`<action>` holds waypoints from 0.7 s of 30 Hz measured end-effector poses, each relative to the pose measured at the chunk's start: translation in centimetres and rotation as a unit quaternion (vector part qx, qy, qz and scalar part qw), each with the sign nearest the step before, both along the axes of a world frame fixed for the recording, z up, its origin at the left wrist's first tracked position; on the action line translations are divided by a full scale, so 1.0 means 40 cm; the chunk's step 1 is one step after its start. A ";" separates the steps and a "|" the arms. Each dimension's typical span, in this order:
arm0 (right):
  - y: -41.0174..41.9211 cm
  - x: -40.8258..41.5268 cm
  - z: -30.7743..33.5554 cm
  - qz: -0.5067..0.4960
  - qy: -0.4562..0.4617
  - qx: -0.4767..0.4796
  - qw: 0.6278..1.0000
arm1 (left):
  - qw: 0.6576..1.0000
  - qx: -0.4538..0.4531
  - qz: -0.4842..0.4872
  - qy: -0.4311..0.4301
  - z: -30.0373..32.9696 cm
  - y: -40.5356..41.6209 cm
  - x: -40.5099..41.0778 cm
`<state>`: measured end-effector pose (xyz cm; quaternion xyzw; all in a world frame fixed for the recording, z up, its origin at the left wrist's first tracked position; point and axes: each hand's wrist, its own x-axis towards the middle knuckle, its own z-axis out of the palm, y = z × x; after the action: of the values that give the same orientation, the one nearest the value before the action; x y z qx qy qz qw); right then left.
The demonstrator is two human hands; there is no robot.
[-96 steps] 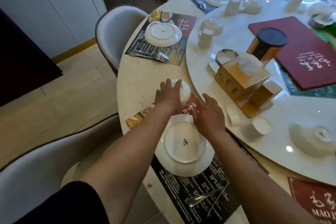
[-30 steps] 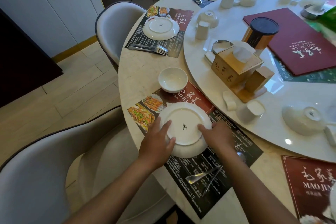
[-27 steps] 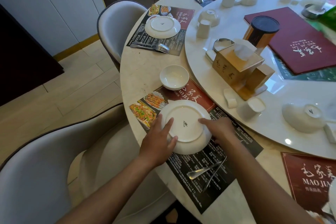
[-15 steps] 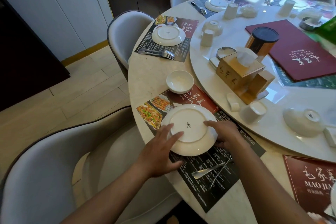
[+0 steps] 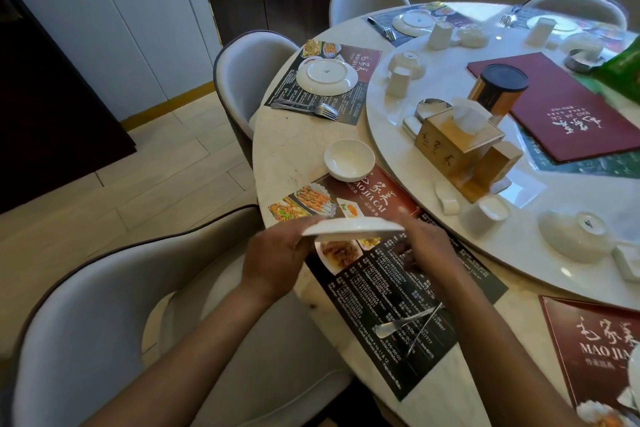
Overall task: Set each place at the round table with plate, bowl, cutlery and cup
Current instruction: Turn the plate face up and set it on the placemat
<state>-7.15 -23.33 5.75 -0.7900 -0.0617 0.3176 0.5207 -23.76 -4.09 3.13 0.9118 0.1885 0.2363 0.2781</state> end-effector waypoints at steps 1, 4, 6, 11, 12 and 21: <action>0.000 0.001 -0.002 -0.007 -0.011 0.003 1.000 | 0.999 -0.039 0.010 0.017 0.013 0.013 0.010; -0.003 0.001 -0.021 0.017 -0.039 0.003 0.999 | 0.979 -0.185 0.030 0.081 0.015 0.049 0.037; -0.009 -0.004 -0.047 0.044 -0.033 0.004 0.999 | 0.960 -0.252 0.040 0.119 0.000 0.062 0.049; -0.013 -0.017 -0.118 0.033 -0.027 -0.018 0.999 | 0.929 -0.325 0.055 0.166 -0.044 0.077 0.073; -0.011 -0.018 -0.126 0.027 -0.032 -0.029 0.999 | 0.924 -0.336 0.057 0.172 -0.054 0.080 0.077; 0.001 -0.032 -0.169 0.022 -0.028 -0.094 0.995 | 0.915 -0.288 0.112 0.258 -0.108 0.114 0.124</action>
<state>-8.42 -23.30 -1.02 -0.8424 -0.0634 0.3114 0.4352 -18.81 0.47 -1.17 0.7943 0.4146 -0.0423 0.4420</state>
